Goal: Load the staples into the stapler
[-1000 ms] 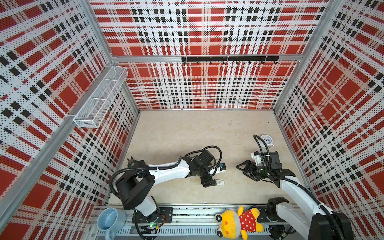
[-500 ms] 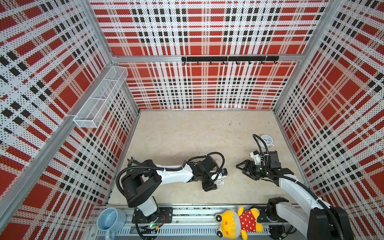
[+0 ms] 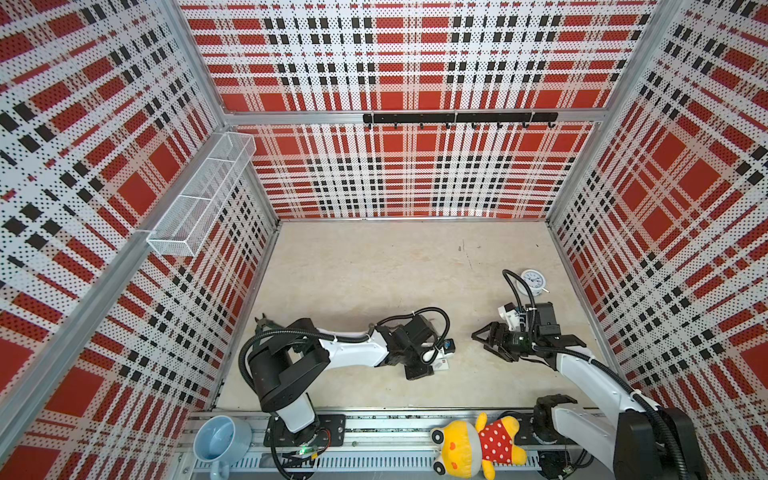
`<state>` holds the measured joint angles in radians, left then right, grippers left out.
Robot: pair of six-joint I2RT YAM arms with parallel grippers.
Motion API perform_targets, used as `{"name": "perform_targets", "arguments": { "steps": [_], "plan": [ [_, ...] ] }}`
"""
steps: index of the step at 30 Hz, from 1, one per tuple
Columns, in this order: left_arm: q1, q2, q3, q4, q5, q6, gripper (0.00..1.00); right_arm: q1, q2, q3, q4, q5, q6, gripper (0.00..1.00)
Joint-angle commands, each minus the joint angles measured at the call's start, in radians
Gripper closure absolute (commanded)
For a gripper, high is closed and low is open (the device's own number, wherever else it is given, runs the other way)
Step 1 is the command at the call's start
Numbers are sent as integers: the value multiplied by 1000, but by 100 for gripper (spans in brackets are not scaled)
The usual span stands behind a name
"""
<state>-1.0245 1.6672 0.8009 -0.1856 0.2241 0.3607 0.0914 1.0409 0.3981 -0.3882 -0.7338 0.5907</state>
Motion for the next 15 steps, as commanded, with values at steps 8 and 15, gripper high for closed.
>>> {"name": "perform_targets", "arguments": {
  "steps": [8, 15],
  "plan": [
    [-35, 48, 13, 56, -18, 3, 61, 4, 35, -12, 41, -95, -44, 29],
    [-37, 88, 46, 80, -5, -2, 67, 16, 131, -27, 117, -171, -35, 36]
  ]
}}
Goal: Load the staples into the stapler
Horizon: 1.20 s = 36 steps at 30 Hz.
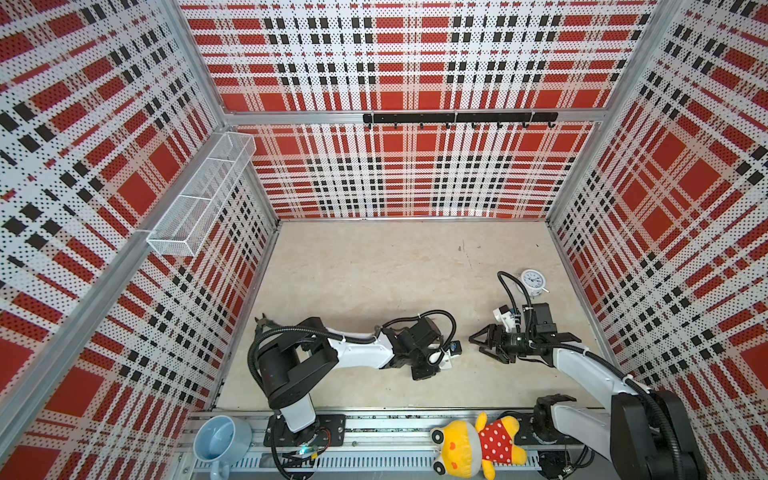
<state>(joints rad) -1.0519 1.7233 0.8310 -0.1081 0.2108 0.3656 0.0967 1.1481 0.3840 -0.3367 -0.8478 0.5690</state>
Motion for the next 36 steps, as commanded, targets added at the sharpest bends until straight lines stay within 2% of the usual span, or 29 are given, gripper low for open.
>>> {"name": "perform_targets", "arguments": {
  "steps": [1, 5, 10, 16, 20, 24, 36],
  "plan": [
    [-10, 30, 19, 3, 10, -7, 65, 16, 32, -10, 64, -56, -17, 36],
    [-10, -9, 7, -6, 9, 7, 53, 31, 60, -1, 66, -53, -27, 35],
    [-8, -55, -7, -43, -20, 26, 46, 41, 92, 1, 76, -58, -35, 35],
    [-8, -38, -29, -10, -18, 19, 53, 67, 125, 2, 109, -66, -23, 38],
    [-8, -36, -37, -4, -3, 21, 54, 113, 167, 13, 133, -72, -15, 39],
    [-6, -43, -52, 22, -8, 27, 59, 153, 205, 20, 168, -74, 1, 42],
    [-7, -9, -55, 61, -16, 30, 61, 197, 207, 24, 205, -77, 28, 43]
  ]
}}
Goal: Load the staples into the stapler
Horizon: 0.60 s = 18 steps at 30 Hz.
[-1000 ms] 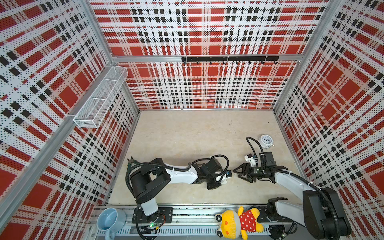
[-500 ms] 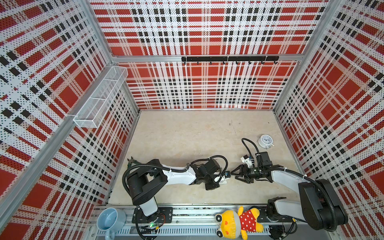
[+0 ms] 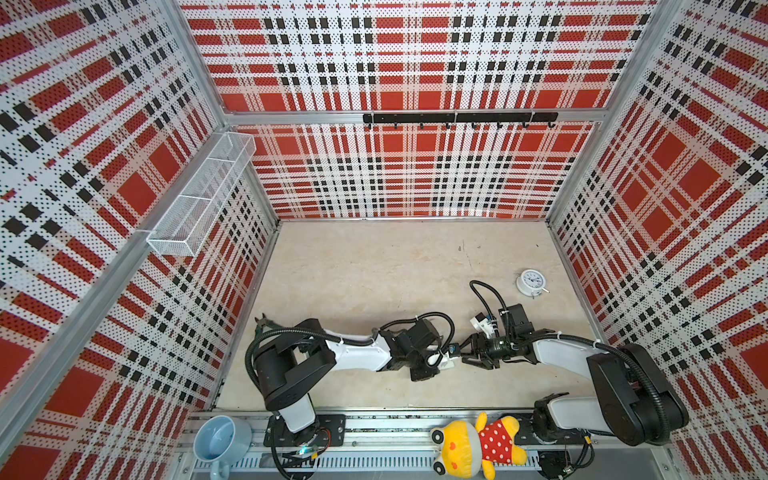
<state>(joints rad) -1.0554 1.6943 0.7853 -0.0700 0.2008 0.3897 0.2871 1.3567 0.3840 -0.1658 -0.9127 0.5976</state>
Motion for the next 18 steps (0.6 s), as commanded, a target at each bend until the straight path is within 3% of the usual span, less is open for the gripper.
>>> {"name": "perform_targets", "arguments": {
  "steps": [1, 18],
  "plan": [
    [-4, 23, -8, 24, -8, 6, 62, 7, 2, 23, 37, -14, 0, 43],
    [-2, 52, 5, 34, -20, 21, 67, 56, 59, 12, 150, -39, 42, 45]
  ]
}}
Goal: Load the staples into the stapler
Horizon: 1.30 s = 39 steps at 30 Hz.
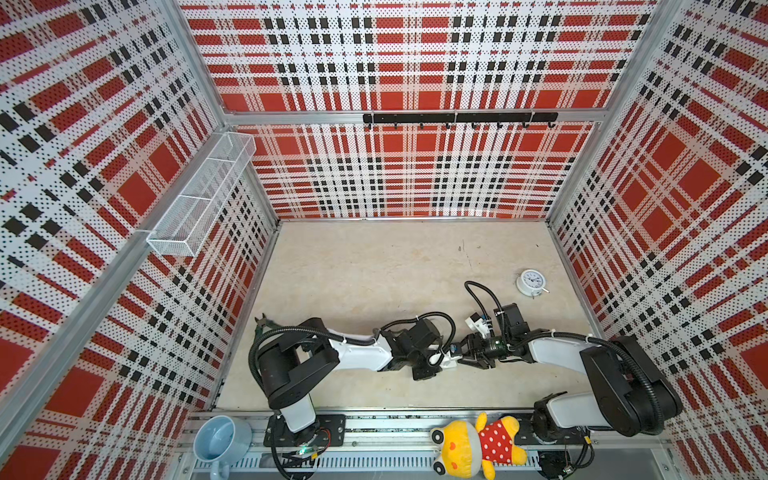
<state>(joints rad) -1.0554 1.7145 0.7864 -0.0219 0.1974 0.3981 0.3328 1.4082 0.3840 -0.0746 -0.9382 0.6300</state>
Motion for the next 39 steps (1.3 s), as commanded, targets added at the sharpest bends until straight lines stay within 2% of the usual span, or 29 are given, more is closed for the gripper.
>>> {"name": "perform_targets", "arguments": {
  "steps": [1, 23, 39],
  "plan": [
    [-2, 34, 4, -14, -16, 12, 66, 13, 12, 14, 57, -13, 7, 45],
    [11, 61, 25, -26, 53, 20, 70, 30, 66, 9, 111, -62, -12, 46],
    [15, 81, 71, -107, 130, 55, 68, 30, 80, 27, 99, -106, -62, 47]
  ]
}}
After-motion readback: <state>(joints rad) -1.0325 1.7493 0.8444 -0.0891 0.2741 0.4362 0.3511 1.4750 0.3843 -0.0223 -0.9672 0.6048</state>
